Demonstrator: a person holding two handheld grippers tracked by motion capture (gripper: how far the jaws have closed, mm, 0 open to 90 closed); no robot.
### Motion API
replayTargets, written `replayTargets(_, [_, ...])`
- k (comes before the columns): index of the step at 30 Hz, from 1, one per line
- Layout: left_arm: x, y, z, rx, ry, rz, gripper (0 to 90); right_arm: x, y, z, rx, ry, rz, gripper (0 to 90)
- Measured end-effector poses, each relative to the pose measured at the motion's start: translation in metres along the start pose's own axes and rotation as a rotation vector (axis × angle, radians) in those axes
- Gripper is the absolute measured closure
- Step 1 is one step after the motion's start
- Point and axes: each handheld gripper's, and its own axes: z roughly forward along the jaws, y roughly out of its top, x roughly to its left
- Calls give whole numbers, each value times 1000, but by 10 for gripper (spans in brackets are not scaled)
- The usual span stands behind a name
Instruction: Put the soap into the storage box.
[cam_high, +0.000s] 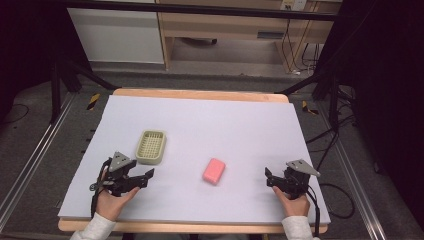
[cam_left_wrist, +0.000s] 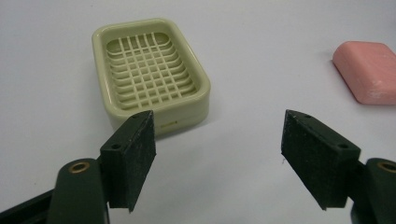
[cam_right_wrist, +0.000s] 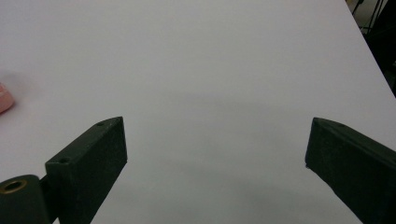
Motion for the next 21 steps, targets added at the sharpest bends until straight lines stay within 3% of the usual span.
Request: replayTargets(21, [-6, 21, 2, -9, -16, 20, 246, 1, 0, 0, 6, 0, -3, 61])
